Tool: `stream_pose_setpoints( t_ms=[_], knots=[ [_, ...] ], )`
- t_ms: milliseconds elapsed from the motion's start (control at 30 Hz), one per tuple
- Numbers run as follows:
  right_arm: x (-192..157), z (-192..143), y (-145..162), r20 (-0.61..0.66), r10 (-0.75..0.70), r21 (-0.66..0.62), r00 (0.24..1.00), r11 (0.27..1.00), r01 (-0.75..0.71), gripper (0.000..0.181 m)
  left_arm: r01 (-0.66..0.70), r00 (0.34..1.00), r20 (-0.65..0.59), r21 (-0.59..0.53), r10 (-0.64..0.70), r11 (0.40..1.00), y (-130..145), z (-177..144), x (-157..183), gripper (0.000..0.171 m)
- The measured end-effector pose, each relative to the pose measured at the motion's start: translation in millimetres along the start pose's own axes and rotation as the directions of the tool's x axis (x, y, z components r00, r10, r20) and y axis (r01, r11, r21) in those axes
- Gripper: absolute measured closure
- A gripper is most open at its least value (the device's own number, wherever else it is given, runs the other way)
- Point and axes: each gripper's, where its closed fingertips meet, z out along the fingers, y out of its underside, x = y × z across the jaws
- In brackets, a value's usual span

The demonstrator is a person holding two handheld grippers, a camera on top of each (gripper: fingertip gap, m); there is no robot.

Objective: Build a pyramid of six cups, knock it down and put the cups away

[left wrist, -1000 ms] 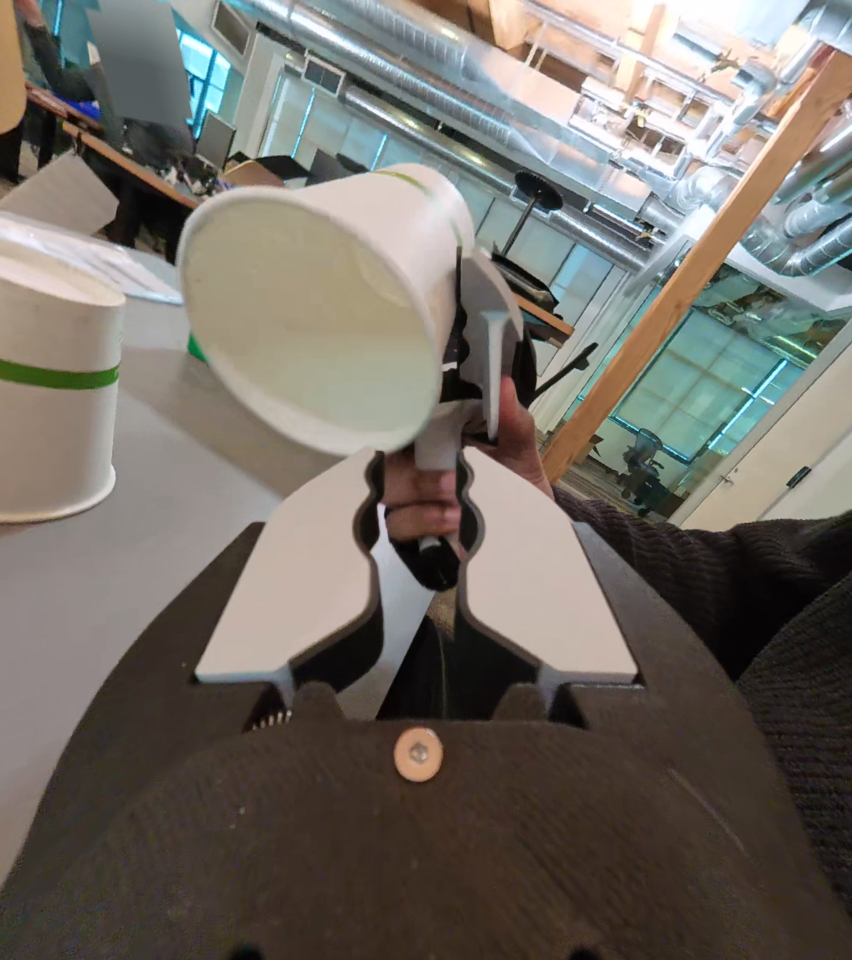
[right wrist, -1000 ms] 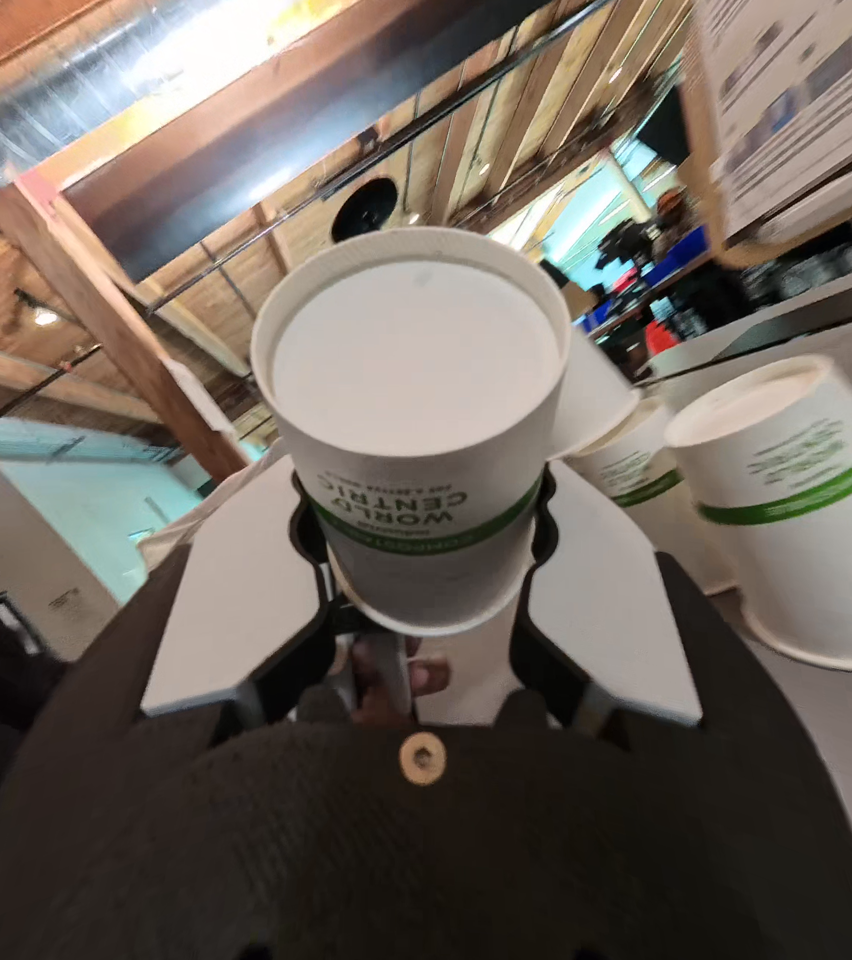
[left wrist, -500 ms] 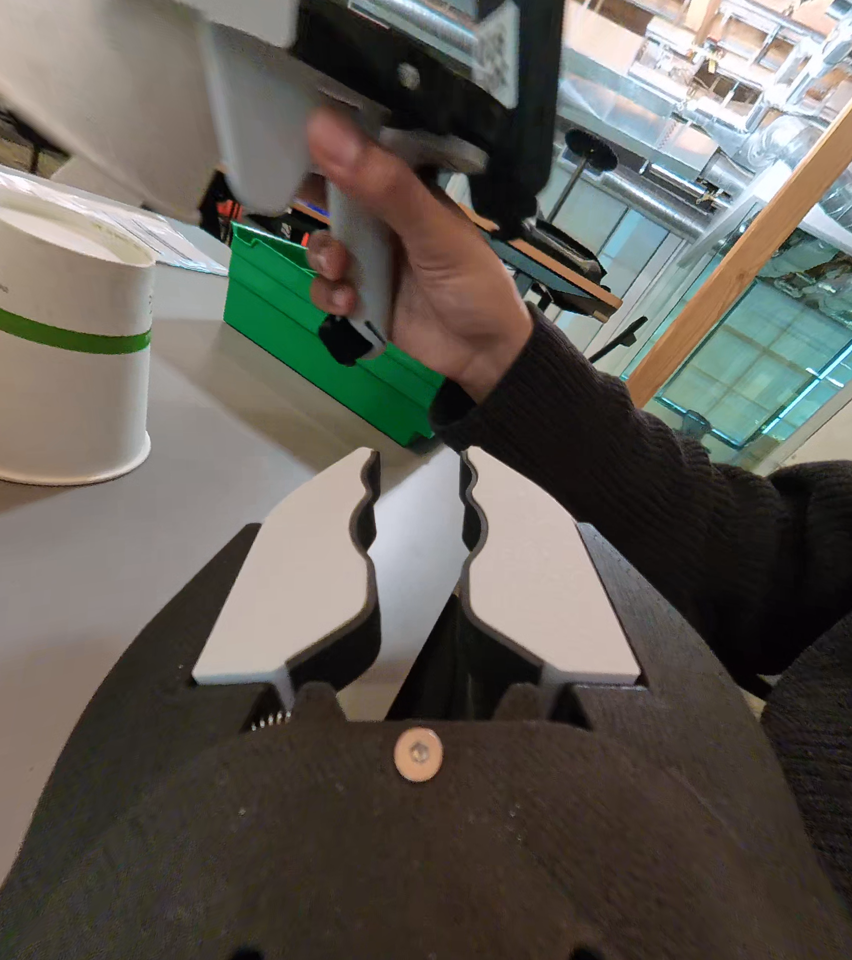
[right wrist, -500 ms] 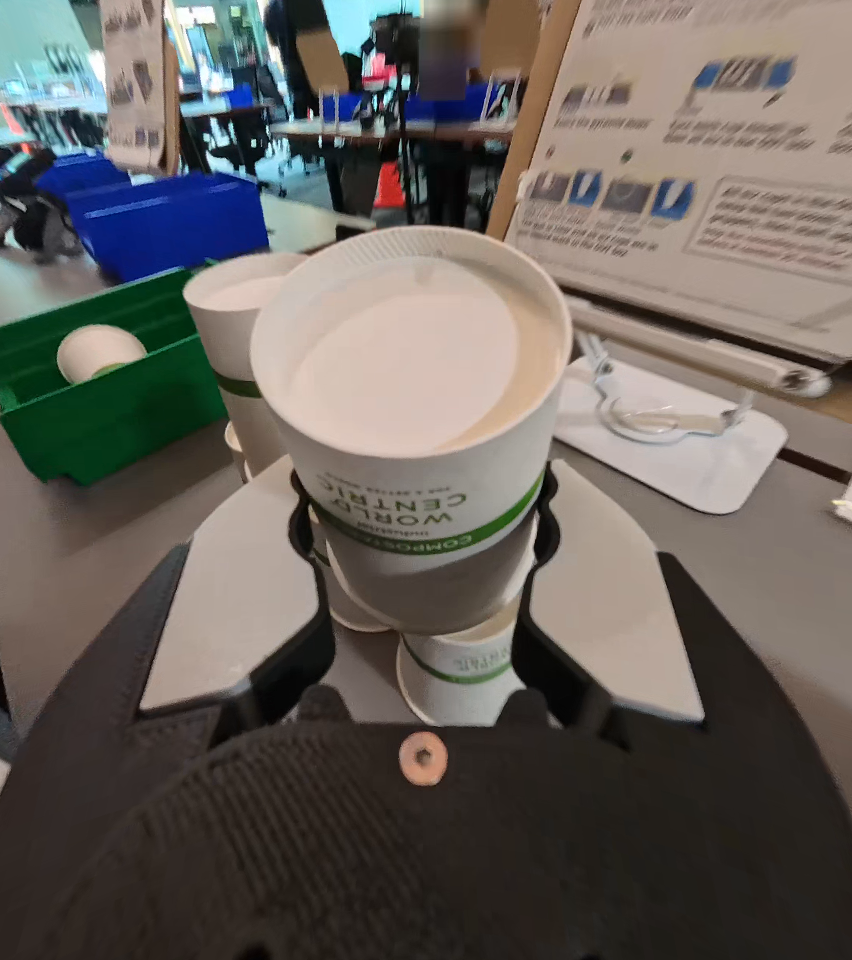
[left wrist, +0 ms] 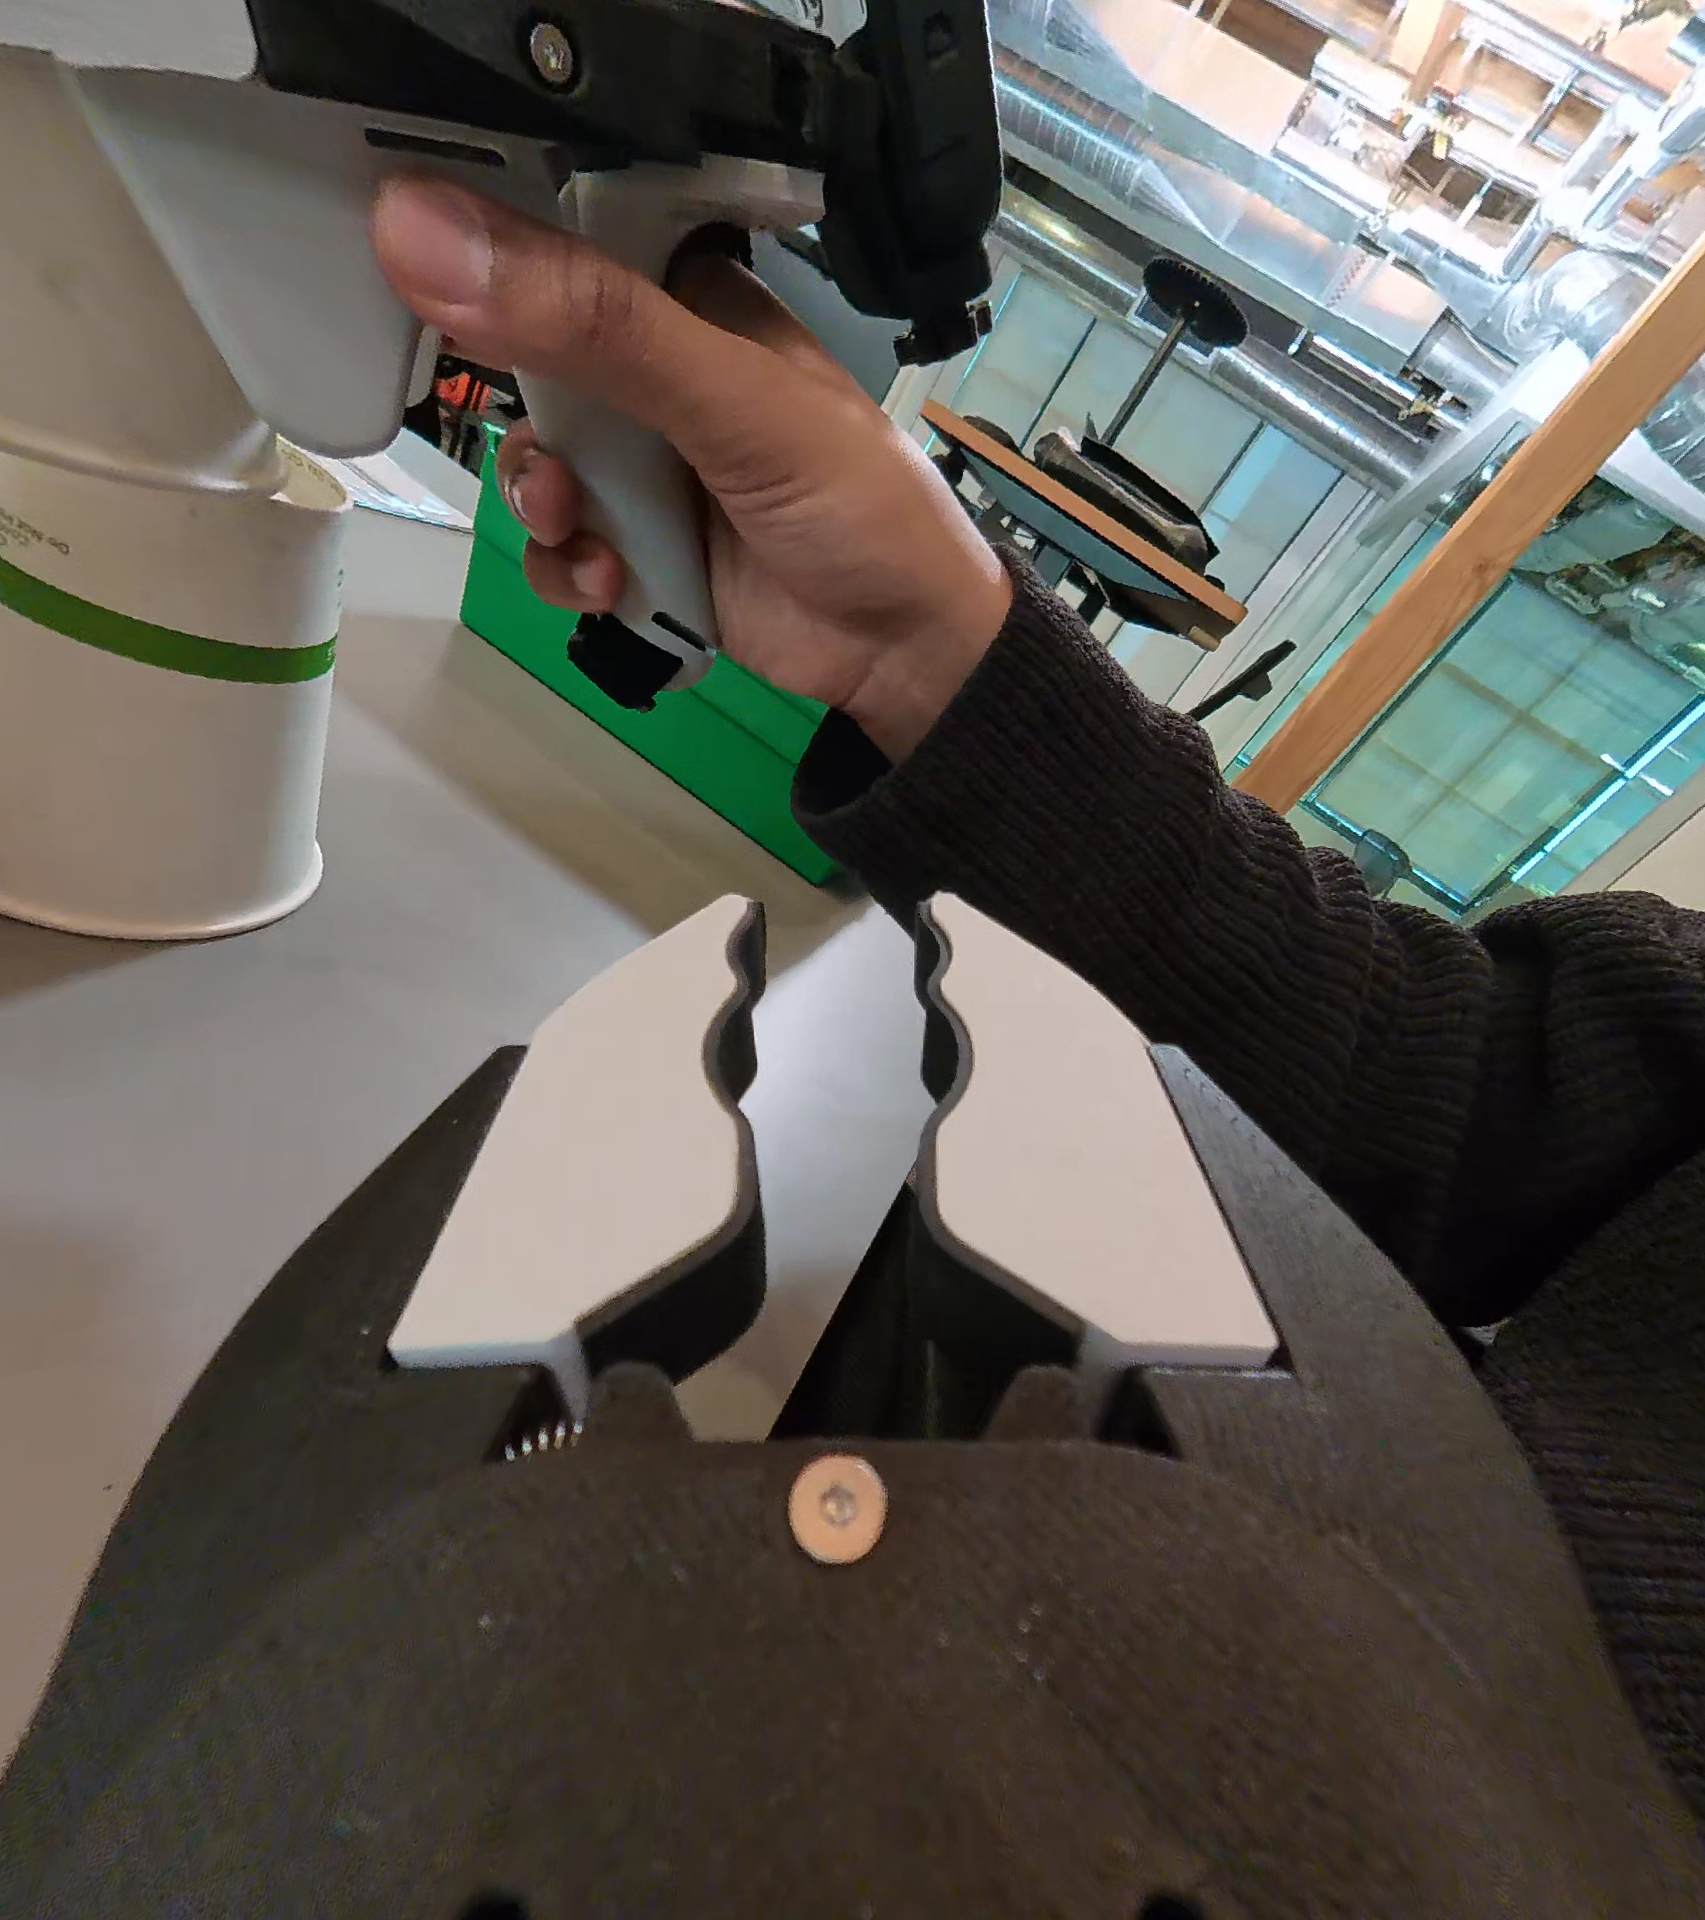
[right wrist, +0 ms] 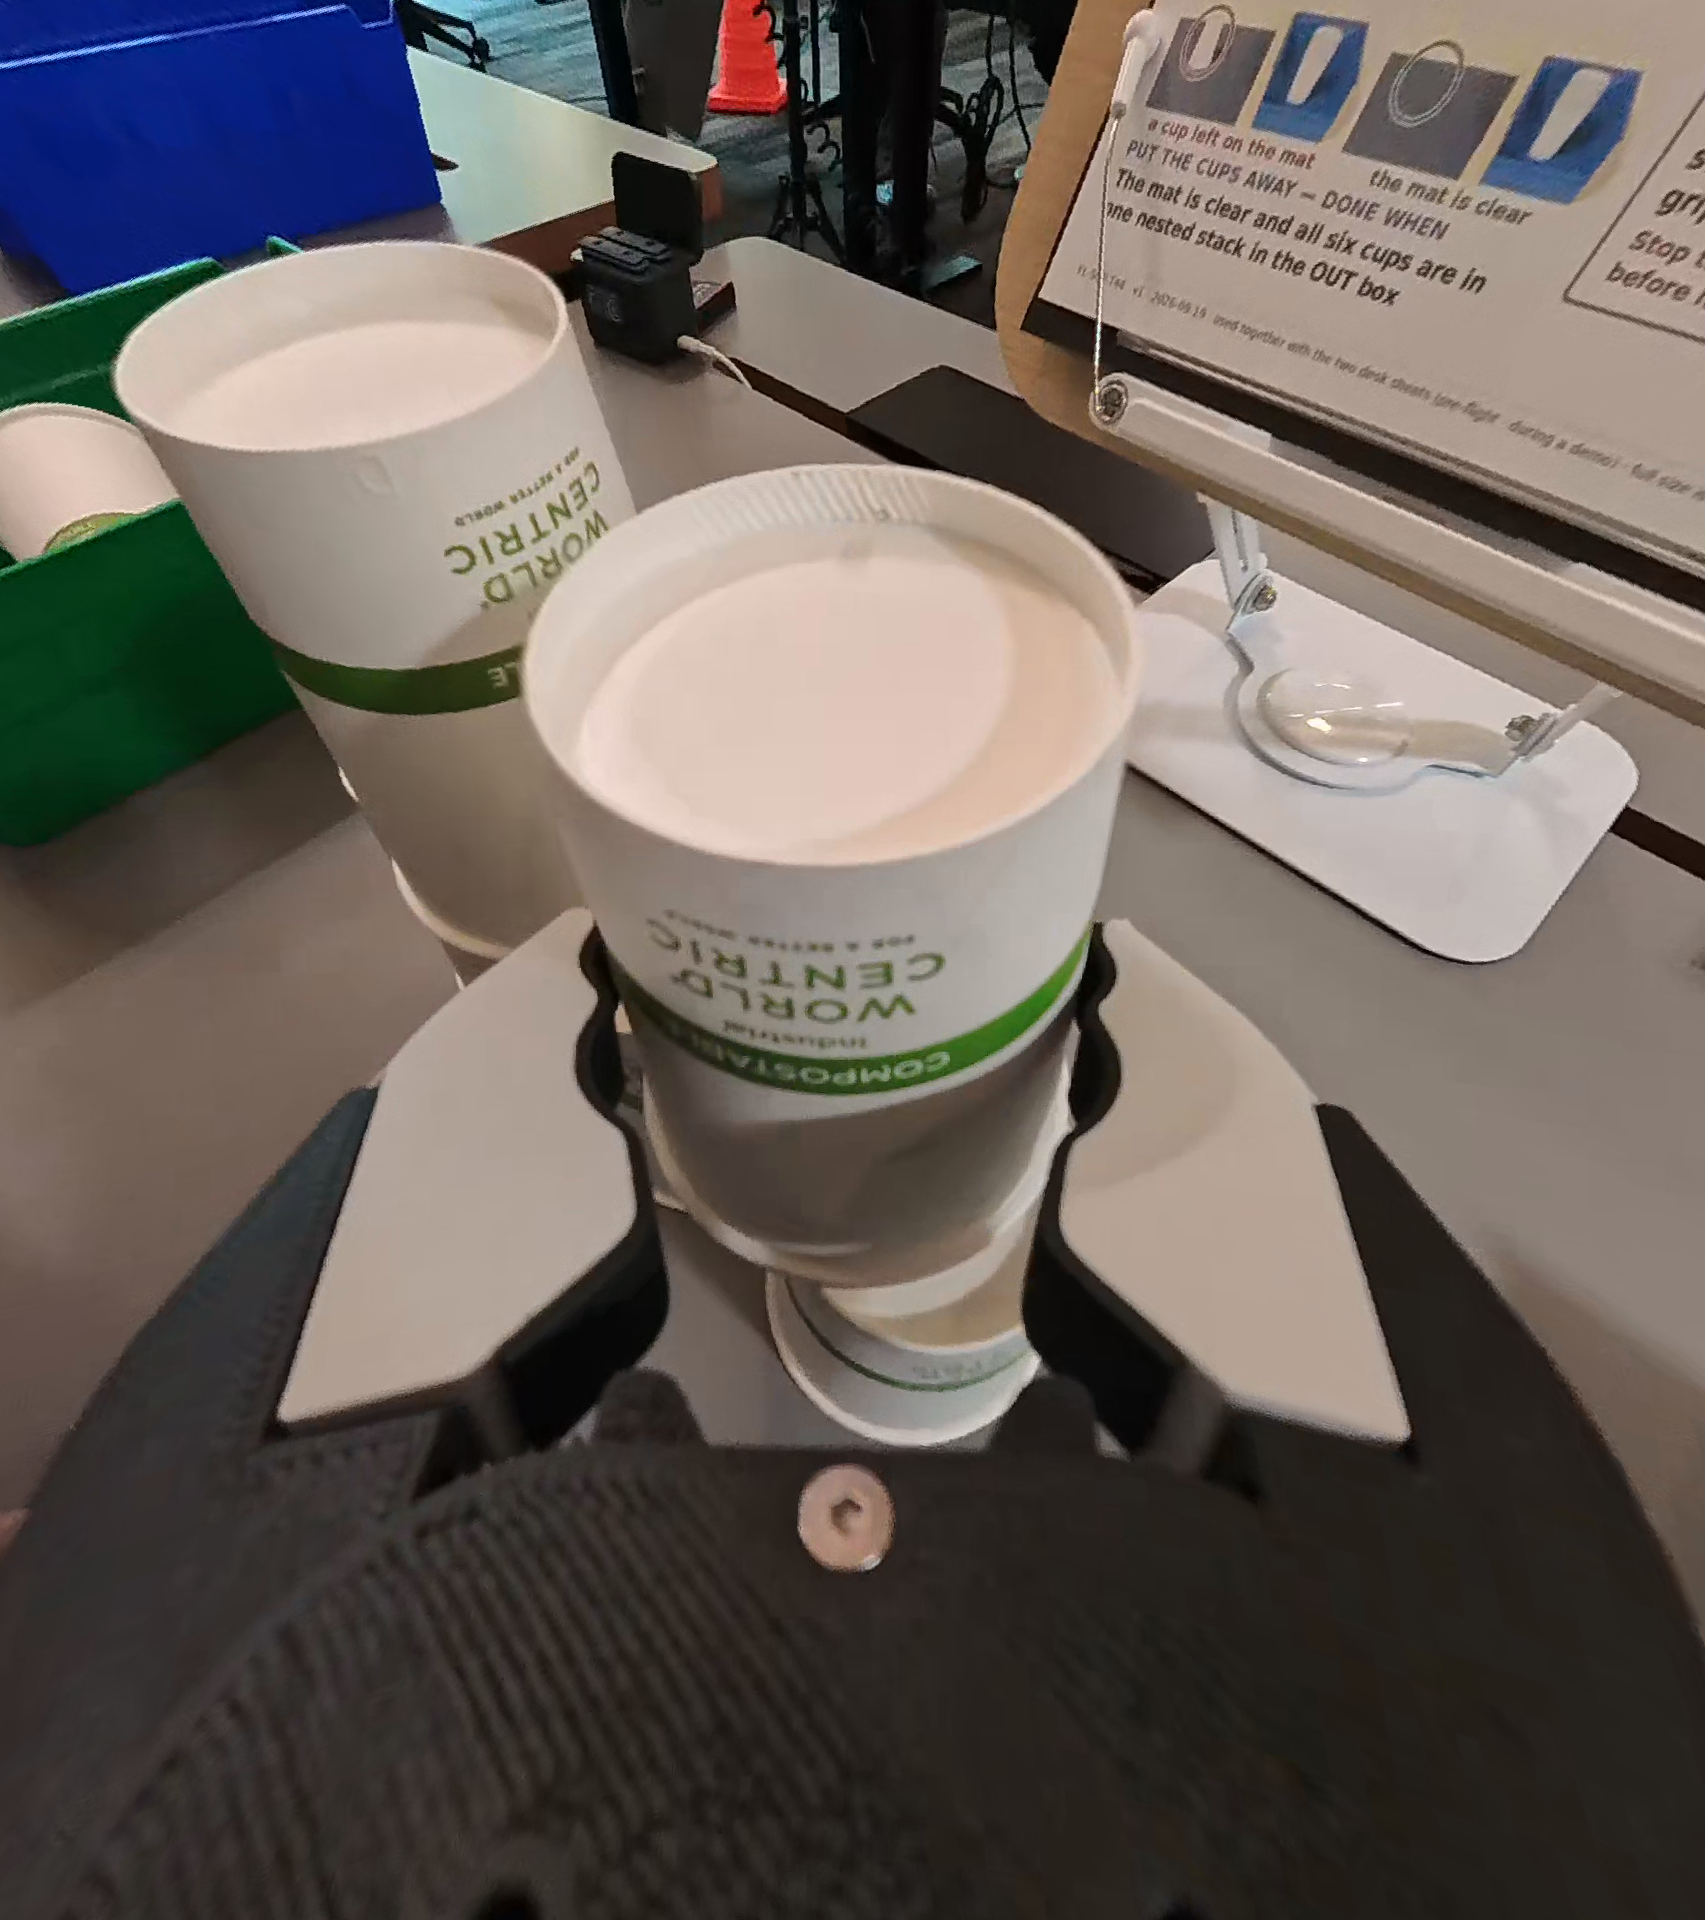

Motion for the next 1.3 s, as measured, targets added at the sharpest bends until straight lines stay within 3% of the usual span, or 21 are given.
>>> stream_pose_setpoints(
  t_ms=[200, 400, 500, 600, 667, 733, 800, 900, 1000, 1067, 1167, 1233, 1300],
  knots=[
    [-0.8, -18.8, -5.6, 0.011, -0.044, 0.047, 0.999, 0.998, 0.043, 0.091, -0.043, 0.999, 0.003, -0.022, 0.043, 0.999, 3.4, 1.5, 2.0, 0.144],
    [-12.1, -65.1, 0.3, 0.047, -0.014, 0.187, 0.999, 0.982, 0.005, 0.099, -0.111, 0.994, 0.022, -0.027, 0.112, 0.993, 2.7, 0.3, 2.3, 0.144],
    [-15.9, -88.8, 29.4, 0.044, 0.067, 0.235, 0.997, 0.969, -0.075, 0.102, -0.105, 0.994, 0.025, -0.030, 0.106, 0.994, 2.6, -0.4, 2.4, 0.147],
    [-15.4, -102.1, 77.1, 0.043, 0.164, 0.248, 0.986, 0.954, -0.169, 0.107, -0.076, 0.997, 0.032, -0.016, 0.077, 0.997, -3.5, -3.3, -1.1, 0.147],
    [-18.7, -102.4, 102.4, 0.089, 0.255, 0.187, 0.963, 0.945, -0.268, 0.105, -0.090, 0.994, 0.070, 0.011, 0.089, 0.996, -17.0, -9.3, -10.4, 0.146],
    [-28.0, -104.2, 98.5, 0.193, 0.315, 0.180, 0.929, 0.920, -0.349, 0.108, -0.173, 0.975, 0.153, 0.046, 0.164, 0.984, -47.5, -24.4, -26.9, 0.141],
    [-31.9, -105.1, 91.0, 0.233, 0.306, 0.221, 0.923, 0.908, -0.357, 0.111, -0.304, 0.916, 0.315, 0.138, 0.249, 0.943, -105.8, -60.1, -51.6, 0.142],
    [-39.5, -99.7, 98.1, 0.243, 0.275, 0.171, 0.930, 0.932, -0.320, 0.112, -0.406, 0.814, 0.543, 0.281, 0.205, 0.869, -198.4, -151.0, -85.6, 0.141],
    [-46.0, -97.3, 99.0, 0.253, 0.255, 0.160, 0.933, 0.940, -0.301, 0.113, -0.441, 0.688, 0.720, 0.318, 0.089, 0.839, -246.6, -258.4, -121.7, 0.139],
    [-49.9, -95.5, 99.7, 0.262, 0.255, 0.151, 0.931, 0.942, -0.301, 0.114, -0.449, 0.563, 0.826, 0.303, 0.003, 0.840, -250.3, -327.9, -149.3, 0.139],
    [-54.5, -92.3, 101.3, 0.269, 0.247, 0.136, 0.931, 0.947, -0.291, 0.114, -0.413, 0.398, 0.915, 0.240, -0.063, 0.878, -228.3, -401.7, -188.4, 0.138],
    [-56.5, -90.4, 102.1, 0.266, 0.236, 0.130, 0.935, 0.952, -0.278, 0.115, -0.331, 0.349, 0.935, 0.184, -0.062, 0.925, -203.6, -423.5, -212.5, 0.136],
    [-58.2, -88.7, 103.1, 0.263, 0.227, 0.123, 0.938, 0.956, -0.266, 0.115, -0.211, 0.364, 0.931, 0.123, -0.039, 0.970, -176.7, -426.8, -230.8, 0.135]
  ],
)
